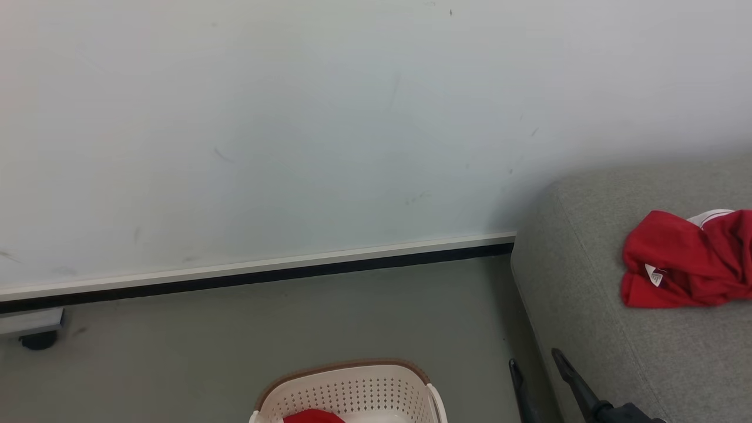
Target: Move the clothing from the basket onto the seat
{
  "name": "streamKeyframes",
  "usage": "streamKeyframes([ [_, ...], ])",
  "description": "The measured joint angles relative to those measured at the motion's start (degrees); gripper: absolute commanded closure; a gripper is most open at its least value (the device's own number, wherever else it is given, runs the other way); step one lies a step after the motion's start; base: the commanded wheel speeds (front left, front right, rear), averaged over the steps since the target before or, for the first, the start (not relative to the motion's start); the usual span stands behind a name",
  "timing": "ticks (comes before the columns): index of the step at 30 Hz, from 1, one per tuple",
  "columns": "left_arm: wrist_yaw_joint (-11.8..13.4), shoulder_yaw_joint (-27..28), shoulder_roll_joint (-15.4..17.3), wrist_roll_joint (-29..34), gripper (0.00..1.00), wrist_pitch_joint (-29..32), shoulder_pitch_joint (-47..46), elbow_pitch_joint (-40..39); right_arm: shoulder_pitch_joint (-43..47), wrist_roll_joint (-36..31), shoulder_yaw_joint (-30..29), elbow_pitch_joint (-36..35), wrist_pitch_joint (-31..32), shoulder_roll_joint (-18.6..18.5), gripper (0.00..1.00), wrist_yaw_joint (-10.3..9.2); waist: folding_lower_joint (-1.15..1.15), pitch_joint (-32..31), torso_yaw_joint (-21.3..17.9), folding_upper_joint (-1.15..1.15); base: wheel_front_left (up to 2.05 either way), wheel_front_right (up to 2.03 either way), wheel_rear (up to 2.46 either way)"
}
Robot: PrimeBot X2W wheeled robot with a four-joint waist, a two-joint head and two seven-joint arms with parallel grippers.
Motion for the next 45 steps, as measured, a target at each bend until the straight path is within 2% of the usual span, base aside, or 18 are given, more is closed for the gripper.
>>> streamKeyframes([
  [11,-0.1,-0.4,-0.2,0.2,0.00,0.0,0.0,0.1,0.0,0.0,-0.3,-0.2,0.0,-0.2,0.00,0.00,0.00,0.5,-0.3,0.00,0.00,0.00,0.00],
  [19,-2.3,-3.2,-0.3,0.3,0.00,0.0,-2.4,2.9,-2.2,-0.2,1.1,-1.5,0.0,-0.8,0.00,0.00,0.00,3.0,-1.2,0.00,0.00,0.00,0.00],
  [23,-3.8,-5.4,0.2,0.3,0.00,0.0,-5.2,7.0,-5.3,-0.6,2.2,-3.0,0.0,-0.9,0.00,0.00,0.00,5.3,-1.9,0.00,0.00,0.00,0.00],
  [31,-5.2,-12.6,4.7,-1.9,0.00,0.0,-18.4,17.5,-14.9,-2.4,3.5,-7.2,0.0,-0.4,0.00,0.00,0.01,13.3,-3.5,0.01,0.00,0.00,0.00],
  [38,-5.3,-24.3,11.1,-7.1,0.00,0.0,-33.0,28.9,-22.7,-3.7,4.5,-10.2,0.0,0.7,0.00,0.00,0.02,22.4,-5.1,0.02,0.00,0.00,0.00],
  [39,-5.3,-24.3,11.1,-7.1,0.00,0.0,-33.0,28.9,-22.7,-3.7,4.5,-10.2,0.0,0.7,0.00,0.00,0.02,22.4,-5.1,0.02,0.00,0.00,0.00],
  [45,-5.3,-34.4,14.6,-11.0,0.00,0.0,-46.1,38.0,-26.8,-4.5,4.9,-12.2,0.0,2.1,0.00,0.00,0.02,30.5,-6.6,0.02,0.00,0.00,0.00],
])
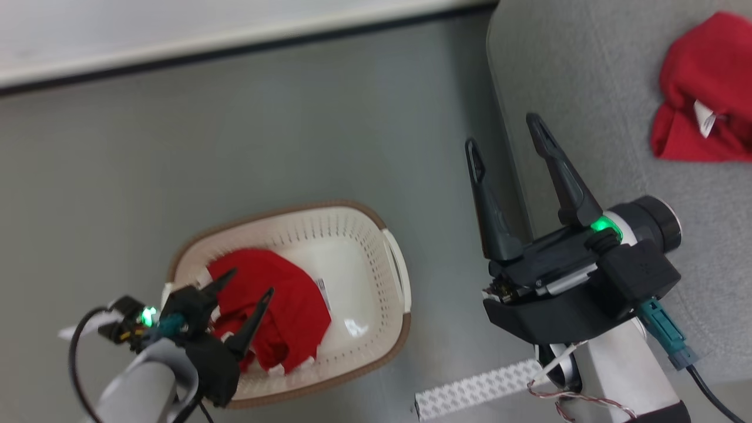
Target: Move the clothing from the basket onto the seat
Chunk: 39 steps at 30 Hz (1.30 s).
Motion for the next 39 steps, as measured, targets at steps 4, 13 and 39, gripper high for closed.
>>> streamKeyframes([
  [4,0.0,-7.4,1.1,-2.6,0.00,0.8,-7.2,4.9,-2.3,-0.6,0.6,-0.9,0.0,0.7,0.00,0.00,0.00,5.3,-1.0,0.00,0.00,0.00,0.00],
  [13,0.0,-22.3,2.2,-9.1,0.00,3.4,-18.7,14.3,-7.4,-1.1,2.6,-2.6,0.0,1.5,0.00,0.00,-0.01,16.0,-3.4,0.00,0.00,0.00,0.00],
  [39,0.2,-33.1,-1.4,-9.3,0.00,7.3,-34.1,36.3,-10.3,4.4,2.8,-6.7,0.0,1.9,0.00,0.00,-0.03,33.7,-10.6,-0.02,0.00,0.00,0.00],
])
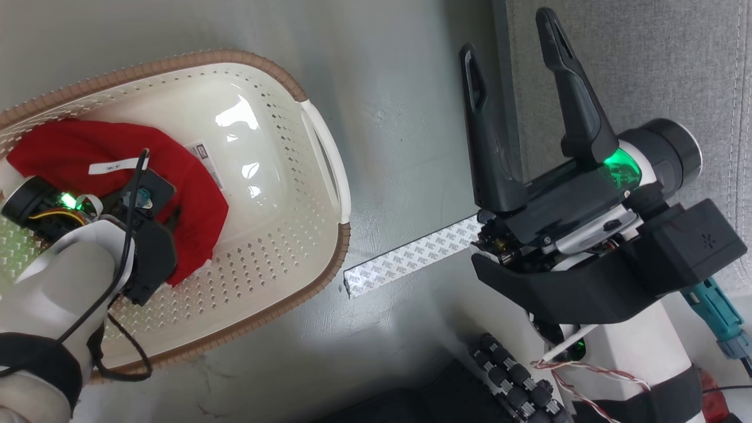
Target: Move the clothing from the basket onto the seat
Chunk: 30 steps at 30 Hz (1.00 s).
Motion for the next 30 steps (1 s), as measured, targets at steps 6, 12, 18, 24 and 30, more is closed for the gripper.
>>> streamKeyframes([
  [6,0.4,-0.3,-0.8,-0.3,0.00,-0.5,-0.2,1.3,0.9,0.0,-0.8,0.0,0.0,0.0,0.00,0.00,0.00,0.3,0.0,0.00,0.00,0.00,0.00],
  [12,0.4,-0.6,-0.7,-0.4,1.00,-1.8,-0.6,2.0,1.0,0.6,-0.7,0.1,0.0,0.0,0.00,0.00,0.00,0.1,-0.2,0.00,0.00,0.00,0.00],
  [18,0.4,0.1,-0.5,-1.5,1.00,-4.0,-0.8,2.3,0.4,1.1,-0.4,0.3,0.0,0.0,0.00,0.00,0.00,-0.5,-0.3,0.00,0.00,0.00,0.00],
  [24,1.2,3.6,-0.3,-5.2,1.00,-6.5,-0.1,1.6,-0.8,1.5,-0.2,0.7,0.0,0.0,0.00,0.00,0.00,-2.1,-0.7,0.00,0.00,0.00,0.00],
  [30,2.2,7.5,-0.4,-8.2,1.00,-7.3,3.2,-3.8,-0.4,0.0,-0.7,2.5,0.0,0.1,0.00,0.00,0.00,-5.7,0.0,0.00,0.00,0.00,0.00],
])
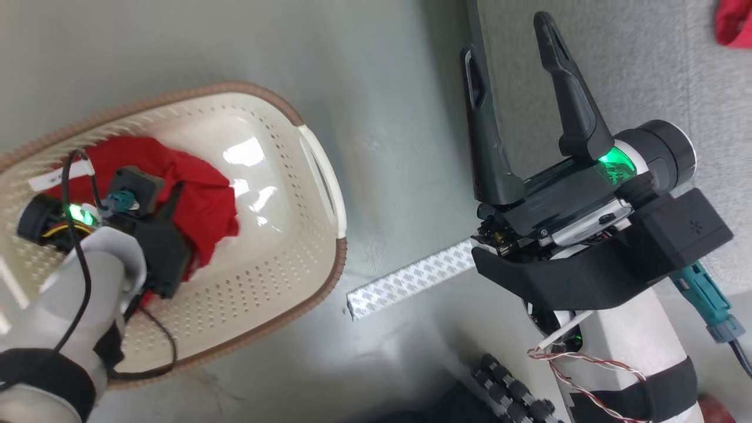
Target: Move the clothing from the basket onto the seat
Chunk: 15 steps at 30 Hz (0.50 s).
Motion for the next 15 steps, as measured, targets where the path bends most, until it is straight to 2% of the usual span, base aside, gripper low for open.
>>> streamKeyframes([
  [8,2.8,7.3,2.3,-0.3,1.00,0.0,8.0,-12.5,2.5,-2.4,-1.0,2.7,0.0,0.1,0.00,0.00,0.00,-6.3,2.0,0.00,0.00,0.00,0.00],
  [9,3.4,9.8,2.6,-0.3,1.00,0.0,11.0,-15.9,3.7,-3.1,-0.9,3.6,0.0,0.1,0.00,0.00,0.00,-8.5,2.6,-0.01,0.00,0.00,0.00],
  [10,3.4,9.8,2.6,-0.3,1.00,0.0,11.0,-15.9,3.7,-3.1,-0.9,3.6,0.0,0.1,0.00,0.00,0.00,-8.5,2.6,-0.01,0.00,0.00,0.00],
  [15,4.6,16.5,2.2,0.5,1.00,0.0,19.2,-23.4,6.9,-4.0,-0.9,6.1,0.0,-0.1,0.00,0.00,-0.01,-14.4,4.2,-0.01,0.00,0.00,0.00],
])
